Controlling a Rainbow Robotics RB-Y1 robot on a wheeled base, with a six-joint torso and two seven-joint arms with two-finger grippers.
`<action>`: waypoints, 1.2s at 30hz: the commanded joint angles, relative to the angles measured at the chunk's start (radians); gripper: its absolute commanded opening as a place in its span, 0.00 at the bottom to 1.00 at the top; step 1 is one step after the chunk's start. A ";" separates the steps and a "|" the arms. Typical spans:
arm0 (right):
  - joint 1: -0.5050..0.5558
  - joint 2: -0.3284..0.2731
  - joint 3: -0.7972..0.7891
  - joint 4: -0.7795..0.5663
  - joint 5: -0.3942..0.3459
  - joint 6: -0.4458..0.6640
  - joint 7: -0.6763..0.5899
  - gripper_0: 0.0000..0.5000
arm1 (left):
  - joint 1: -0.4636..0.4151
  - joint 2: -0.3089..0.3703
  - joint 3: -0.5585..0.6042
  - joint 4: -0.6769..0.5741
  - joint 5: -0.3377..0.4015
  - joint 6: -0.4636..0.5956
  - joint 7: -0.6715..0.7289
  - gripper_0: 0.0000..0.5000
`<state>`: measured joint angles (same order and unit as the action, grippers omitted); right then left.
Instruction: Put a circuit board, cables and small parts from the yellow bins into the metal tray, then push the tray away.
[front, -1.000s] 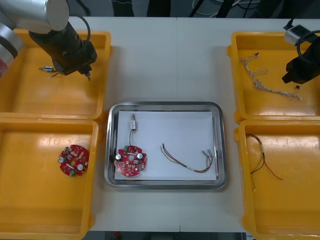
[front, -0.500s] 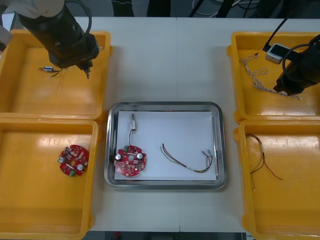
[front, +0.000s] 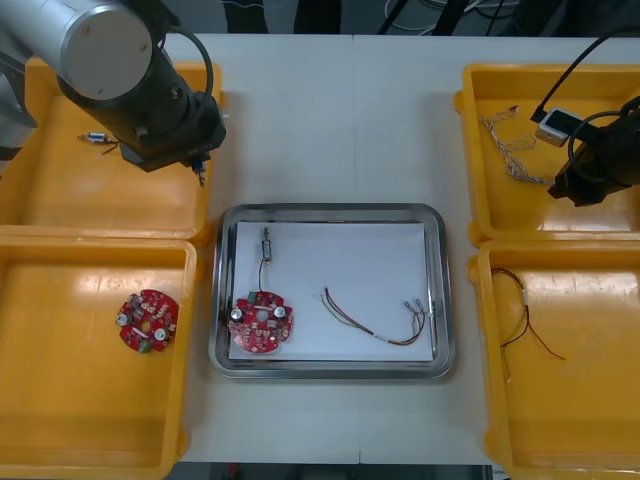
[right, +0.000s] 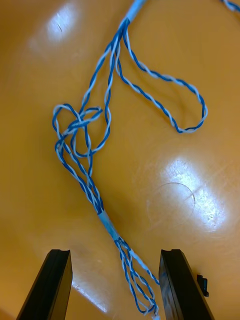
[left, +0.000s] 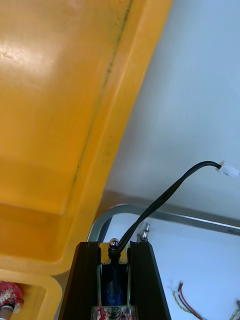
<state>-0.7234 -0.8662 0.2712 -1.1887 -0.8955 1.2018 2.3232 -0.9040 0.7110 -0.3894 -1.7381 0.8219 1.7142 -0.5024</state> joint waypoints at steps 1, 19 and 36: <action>-0.044 -0.043 0.045 0.029 -0.017 -0.034 0.053 1.00 | 0.030 0.036 0.027 -0.098 -0.007 0.036 0.028 0.00; -0.129 -0.027 0.121 0.162 -0.120 -0.084 0.097 1.00 | 0.040 0.038 0.027 -0.124 -0.003 0.045 0.035 0.00; -0.142 0.013 0.186 0.270 -0.132 -0.130 0.108 1.00 | 0.043 0.036 0.029 -0.124 -0.006 0.047 0.030 0.00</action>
<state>-0.8484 -0.8662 0.4397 -0.9500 -1.0235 1.0819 2.3958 -0.8676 0.7117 -0.3893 -1.8326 0.8215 1.7518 -0.5021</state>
